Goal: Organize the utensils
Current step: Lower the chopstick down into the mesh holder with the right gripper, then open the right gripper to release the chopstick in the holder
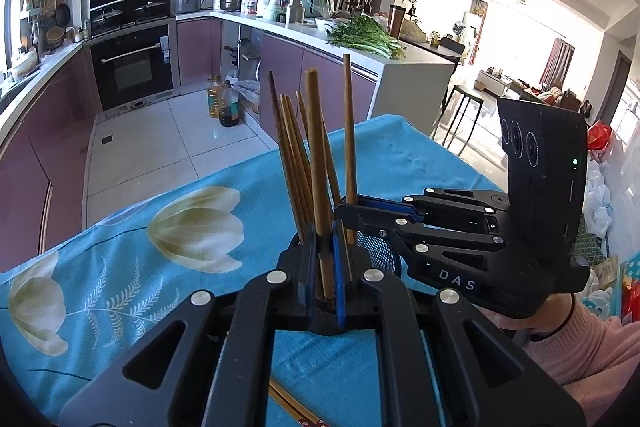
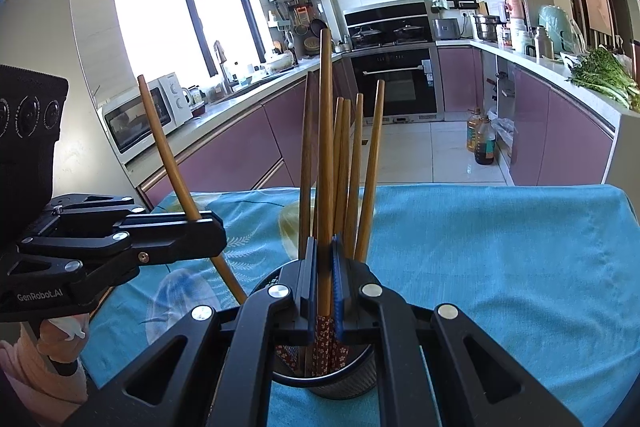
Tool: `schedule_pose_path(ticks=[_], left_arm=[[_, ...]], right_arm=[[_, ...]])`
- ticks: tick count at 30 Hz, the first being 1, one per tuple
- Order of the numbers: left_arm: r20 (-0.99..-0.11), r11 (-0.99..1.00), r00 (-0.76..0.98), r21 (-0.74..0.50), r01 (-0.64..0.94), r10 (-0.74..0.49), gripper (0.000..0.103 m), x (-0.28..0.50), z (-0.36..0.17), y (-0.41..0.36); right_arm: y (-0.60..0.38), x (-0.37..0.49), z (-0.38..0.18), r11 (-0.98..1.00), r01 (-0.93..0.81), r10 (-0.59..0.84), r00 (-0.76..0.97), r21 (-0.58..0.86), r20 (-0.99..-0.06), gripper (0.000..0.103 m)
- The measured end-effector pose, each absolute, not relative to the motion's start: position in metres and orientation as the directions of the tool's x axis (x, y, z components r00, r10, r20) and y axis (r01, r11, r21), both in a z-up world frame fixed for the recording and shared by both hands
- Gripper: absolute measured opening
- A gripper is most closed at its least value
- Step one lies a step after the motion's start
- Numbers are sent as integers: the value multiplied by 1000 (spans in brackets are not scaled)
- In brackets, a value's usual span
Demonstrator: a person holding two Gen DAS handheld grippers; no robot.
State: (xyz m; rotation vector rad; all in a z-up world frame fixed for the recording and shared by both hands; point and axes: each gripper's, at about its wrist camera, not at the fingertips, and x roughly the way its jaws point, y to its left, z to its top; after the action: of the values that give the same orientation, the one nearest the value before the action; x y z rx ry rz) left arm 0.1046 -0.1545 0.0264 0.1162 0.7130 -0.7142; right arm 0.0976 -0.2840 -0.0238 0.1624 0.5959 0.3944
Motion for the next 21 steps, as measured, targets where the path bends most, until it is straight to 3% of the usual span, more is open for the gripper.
schedule_pose_path(ticks=[21], left_arm=[[-701,786,482,-184,590,-526,11,143,-13,-161]], right_arm=[[-288,102,-39,912,-292,408,733,289,-545,8]])
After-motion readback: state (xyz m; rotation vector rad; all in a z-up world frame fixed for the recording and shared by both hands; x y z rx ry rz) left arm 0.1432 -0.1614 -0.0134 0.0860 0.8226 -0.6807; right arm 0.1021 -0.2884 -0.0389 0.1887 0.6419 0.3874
